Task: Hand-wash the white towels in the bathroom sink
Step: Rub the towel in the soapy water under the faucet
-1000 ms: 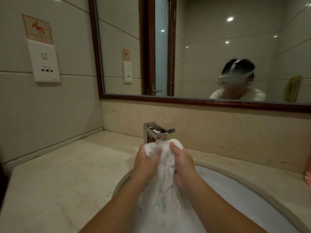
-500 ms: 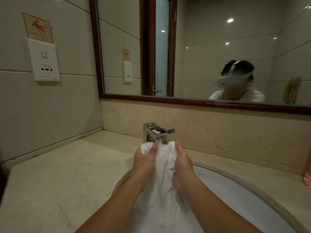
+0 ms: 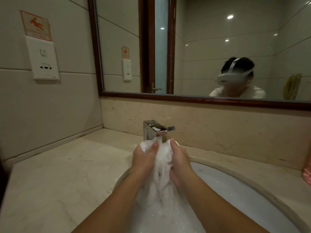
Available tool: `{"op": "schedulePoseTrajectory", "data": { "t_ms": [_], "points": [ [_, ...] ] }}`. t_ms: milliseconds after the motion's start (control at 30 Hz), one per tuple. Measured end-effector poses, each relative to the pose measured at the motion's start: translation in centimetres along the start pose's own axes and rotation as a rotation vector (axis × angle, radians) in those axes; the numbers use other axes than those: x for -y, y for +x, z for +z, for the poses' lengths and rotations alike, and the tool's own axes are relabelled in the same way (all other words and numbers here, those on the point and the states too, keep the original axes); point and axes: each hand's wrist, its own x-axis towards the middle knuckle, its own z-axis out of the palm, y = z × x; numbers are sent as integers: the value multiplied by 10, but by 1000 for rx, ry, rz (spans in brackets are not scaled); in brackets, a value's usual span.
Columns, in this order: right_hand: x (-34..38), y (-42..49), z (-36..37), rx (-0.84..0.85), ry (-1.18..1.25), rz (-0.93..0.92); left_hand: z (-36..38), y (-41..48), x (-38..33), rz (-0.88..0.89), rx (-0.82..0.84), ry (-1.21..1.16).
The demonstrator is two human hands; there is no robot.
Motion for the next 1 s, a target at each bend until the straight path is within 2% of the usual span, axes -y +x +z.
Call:
{"op": "schedulePoseTrajectory", "data": {
  "t_ms": [100,200,467,1000],
  "points": [
    [-1,-3,-1,0,-140,-66,-1,5,1,-3,-56,-48],
    [-1,-4,-3,3,-174,-52,-2,9,3,-3,-63,-90],
    [-4,-1,-5,-23,-116,-28,2,8,3,15,-72,-58],
    [-2,-8,-2,-18,-67,-12,0,8,3,-58,-62,-76]
  ]
}}
